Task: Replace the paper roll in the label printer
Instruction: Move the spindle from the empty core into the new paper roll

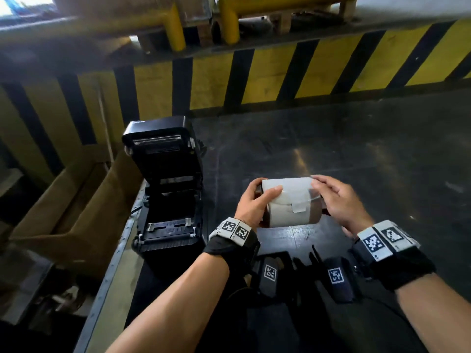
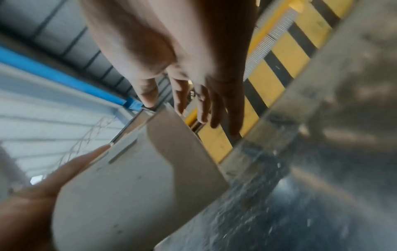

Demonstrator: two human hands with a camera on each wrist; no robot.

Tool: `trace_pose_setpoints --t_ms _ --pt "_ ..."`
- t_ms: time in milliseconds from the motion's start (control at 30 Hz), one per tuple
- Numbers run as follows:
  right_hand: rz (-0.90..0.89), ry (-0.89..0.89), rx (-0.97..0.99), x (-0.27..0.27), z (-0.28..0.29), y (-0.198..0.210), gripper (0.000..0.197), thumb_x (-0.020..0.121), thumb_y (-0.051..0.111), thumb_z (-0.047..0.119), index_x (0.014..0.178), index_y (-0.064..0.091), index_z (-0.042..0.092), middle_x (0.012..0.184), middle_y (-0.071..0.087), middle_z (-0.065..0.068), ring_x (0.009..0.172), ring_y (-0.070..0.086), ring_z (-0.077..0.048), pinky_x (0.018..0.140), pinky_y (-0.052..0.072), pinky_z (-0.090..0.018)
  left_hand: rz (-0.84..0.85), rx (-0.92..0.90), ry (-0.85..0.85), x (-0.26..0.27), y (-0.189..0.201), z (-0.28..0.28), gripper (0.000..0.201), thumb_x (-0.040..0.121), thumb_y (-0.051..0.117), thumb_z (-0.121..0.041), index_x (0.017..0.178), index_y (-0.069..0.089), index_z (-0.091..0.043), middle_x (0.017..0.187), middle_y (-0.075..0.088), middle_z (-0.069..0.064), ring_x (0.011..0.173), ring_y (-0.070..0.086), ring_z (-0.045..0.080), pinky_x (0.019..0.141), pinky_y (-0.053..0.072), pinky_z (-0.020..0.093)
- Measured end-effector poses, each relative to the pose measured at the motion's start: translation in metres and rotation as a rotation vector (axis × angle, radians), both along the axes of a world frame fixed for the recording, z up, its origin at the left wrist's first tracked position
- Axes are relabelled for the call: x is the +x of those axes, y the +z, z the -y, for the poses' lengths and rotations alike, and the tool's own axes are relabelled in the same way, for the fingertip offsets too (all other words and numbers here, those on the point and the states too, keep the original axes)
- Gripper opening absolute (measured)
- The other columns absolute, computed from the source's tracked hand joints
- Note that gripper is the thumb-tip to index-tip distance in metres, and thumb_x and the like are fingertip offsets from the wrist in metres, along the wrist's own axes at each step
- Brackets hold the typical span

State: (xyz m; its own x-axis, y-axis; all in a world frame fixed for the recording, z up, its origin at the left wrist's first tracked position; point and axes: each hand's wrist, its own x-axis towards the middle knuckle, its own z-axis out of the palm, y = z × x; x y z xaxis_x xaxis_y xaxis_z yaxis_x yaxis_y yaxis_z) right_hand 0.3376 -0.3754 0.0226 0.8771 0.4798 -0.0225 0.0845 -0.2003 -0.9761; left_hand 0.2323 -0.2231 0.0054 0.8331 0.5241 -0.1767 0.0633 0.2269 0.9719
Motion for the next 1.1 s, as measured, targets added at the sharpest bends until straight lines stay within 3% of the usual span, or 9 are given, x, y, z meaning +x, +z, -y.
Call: trace_pose_setpoints --t_ms 100,233,367,467,533,633,800,967,1100 --pt "0.422 0.064 -0.160 -0.005 0.003 0.011 0.023 0.080 0.067 0.026 0.102 0.069 0.021 0.107 0.068 0.000 0.097 0.062 -0.013 0.088 0.048 -0.026 -0.043 0.078 0.026 -0.001 -0.003 -0.004 0.052 0.055 0.077 -0.044 0.101 0.062 -0.025 0.095 0.067 -0.001 0.090 0.065 0.019 0.084 0.054 0.042" --pt "0.596 0.315 -0.314 -0.010 -0.003 0.005 0.021 0.075 0.072 0.025 0.094 0.072 0.016 0.099 0.069 -0.001 0.092 0.063 -0.014 0.083 0.044 -0.018 -0.101 0.142 0.028 -0.005 -0.008 -0.006 0.038 0.060 0.076 -0.038 0.093 0.062 -0.025 0.092 0.065 -0.001 0.094 0.064 0.022 0.093 0.052 0.043" --pt "0.577 0.338 -0.340 -0.009 -0.005 -0.011 0.014 0.075 0.072 0.024 0.087 0.073 0.018 0.092 0.068 -0.001 0.084 0.061 -0.012 0.075 0.042 -0.012 -0.183 0.192 0.035 -0.008 -0.018 -0.011 0.037 0.068 0.076 -0.036 0.099 0.061 -0.022 0.094 0.066 -0.001 0.093 0.063 0.020 0.090 0.052 0.038" --pt "0.511 0.348 -0.384 -0.008 -0.008 -0.021 0.009 0.075 0.072 0.022 0.082 0.071 0.017 0.087 0.065 -0.002 0.080 0.059 -0.013 0.074 0.044 -0.017 -0.238 0.197 0.043 -0.006 -0.028 -0.010 0.043 0.057 0.077 -0.046 0.093 0.063 -0.028 0.105 0.069 0.006 0.101 0.065 0.025 0.094 0.052 0.044" --pt "0.470 0.369 -0.430 -0.005 -0.010 -0.027 0.007 0.075 0.071 0.021 0.081 0.070 0.017 0.084 0.063 -0.001 0.078 0.056 -0.012 0.068 0.038 -0.007 -0.260 0.173 0.044 -0.003 -0.035 -0.008 0.044 0.052 0.078 -0.046 0.089 0.063 -0.027 0.107 0.069 0.010 0.103 0.065 0.029 0.095 0.052 0.048" --pt "0.423 0.402 -0.478 0.002 -0.011 -0.034 0.005 0.077 0.068 0.020 0.081 0.068 0.016 0.082 0.063 0.001 0.078 0.055 -0.012 0.063 0.034 -0.005 -0.307 0.177 0.023 0.003 -0.044 -0.007 0.045 0.049 0.078 -0.048 0.085 0.063 -0.026 0.108 0.069 0.013 0.104 0.065 0.032 0.095 0.051 0.052" --pt "0.318 0.392 -0.456 0.007 -0.012 -0.049 0.010 0.078 0.067 0.022 0.087 0.067 0.017 0.083 0.066 0.003 0.081 0.060 -0.012 0.066 0.039 -0.011 -0.387 0.142 0.008 0.011 -0.050 -0.007 0.036 0.071 0.076 -0.030 0.102 0.059 -0.024 0.114 0.063 0.006 0.108 0.061 0.026 0.096 0.048 0.043" --pt "0.273 0.380 -0.500 0.013 -0.015 -0.055 0.008 0.078 0.066 0.021 0.084 0.070 0.018 0.078 0.063 0.007 0.076 0.056 -0.007 0.057 0.036 0.001 -0.434 0.133 0.025 0.013 -0.055 -0.007 0.050 0.064 0.077 -0.038 0.110 0.059 -0.028 0.125 0.060 0.003 0.113 0.058 0.022 0.102 0.047 0.045" --pt "0.277 0.411 -0.533 0.016 -0.020 -0.057 0.010 0.082 0.061 0.021 0.085 0.069 0.015 0.081 0.062 0.005 0.078 0.055 -0.009 0.056 0.035 -0.005 -0.455 0.079 0.043 0.017 -0.053 -0.009 0.056 0.066 0.077 -0.039 0.118 0.056 -0.030 0.129 0.057 0.001 0.115 0.057 0.024 0.102 0.046 0.049"
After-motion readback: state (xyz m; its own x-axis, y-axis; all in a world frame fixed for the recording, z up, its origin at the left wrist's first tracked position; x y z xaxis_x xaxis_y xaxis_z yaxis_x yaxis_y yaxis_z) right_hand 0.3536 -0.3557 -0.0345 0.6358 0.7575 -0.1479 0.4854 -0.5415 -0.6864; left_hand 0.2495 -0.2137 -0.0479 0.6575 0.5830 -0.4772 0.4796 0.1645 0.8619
